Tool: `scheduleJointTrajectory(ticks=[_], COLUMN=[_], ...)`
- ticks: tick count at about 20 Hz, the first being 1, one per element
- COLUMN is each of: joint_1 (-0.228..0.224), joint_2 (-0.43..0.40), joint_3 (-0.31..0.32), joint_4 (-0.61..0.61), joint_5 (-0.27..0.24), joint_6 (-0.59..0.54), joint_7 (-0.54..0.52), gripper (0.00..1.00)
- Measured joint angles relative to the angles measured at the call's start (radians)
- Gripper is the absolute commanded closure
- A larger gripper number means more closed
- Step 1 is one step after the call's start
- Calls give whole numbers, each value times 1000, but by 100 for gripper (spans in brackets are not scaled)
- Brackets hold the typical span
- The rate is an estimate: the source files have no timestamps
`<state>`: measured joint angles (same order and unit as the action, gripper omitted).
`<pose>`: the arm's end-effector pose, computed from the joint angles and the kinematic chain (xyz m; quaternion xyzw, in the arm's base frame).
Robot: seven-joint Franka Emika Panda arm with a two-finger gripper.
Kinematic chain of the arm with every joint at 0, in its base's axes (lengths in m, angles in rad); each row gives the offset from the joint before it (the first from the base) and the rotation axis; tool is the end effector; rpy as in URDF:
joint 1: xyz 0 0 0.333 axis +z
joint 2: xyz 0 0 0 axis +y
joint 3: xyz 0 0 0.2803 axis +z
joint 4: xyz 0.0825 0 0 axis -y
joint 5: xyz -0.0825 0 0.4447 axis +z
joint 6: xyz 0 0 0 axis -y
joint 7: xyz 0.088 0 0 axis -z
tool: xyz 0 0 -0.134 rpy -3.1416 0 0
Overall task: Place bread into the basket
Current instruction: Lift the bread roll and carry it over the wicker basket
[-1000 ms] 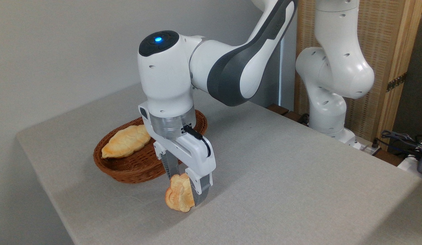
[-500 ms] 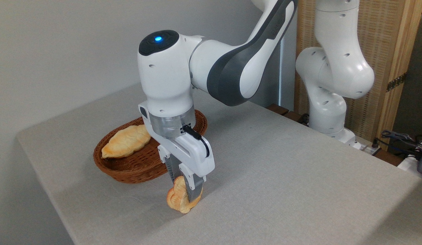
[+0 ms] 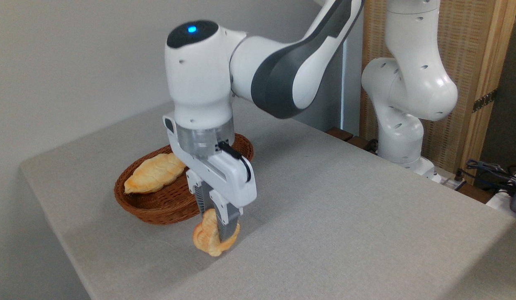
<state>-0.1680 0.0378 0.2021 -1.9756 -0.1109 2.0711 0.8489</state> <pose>0.6259 0.0127 0.3662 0.9264 -0.3726 0.0460 0.0287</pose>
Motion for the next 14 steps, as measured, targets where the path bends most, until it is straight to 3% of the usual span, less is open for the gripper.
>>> scheduleJointTrajectory(ticks=[3,6,9,10,11,12,13,14], joint_1=[-1,-5,-8,-9,-9,-10,-11,-12], joint_2=[-25,-56,-81,-86,-89,-90,-90,-89], joint_3=[-1,-5,-14,-24,-40,-57,-77,-97], joint_4=[16,27,65,76,83,86,86,86], joint_5=[-11,-60,-78,-82,-85,-86,-88,-95], joint_6=[-2,-13,-92,-114,-129,-134,-136,-136], joint_7=[0,-7,-31,-42,-61,-84,-111,-139], gripper=[59,59,53,48,37,7,0,0])
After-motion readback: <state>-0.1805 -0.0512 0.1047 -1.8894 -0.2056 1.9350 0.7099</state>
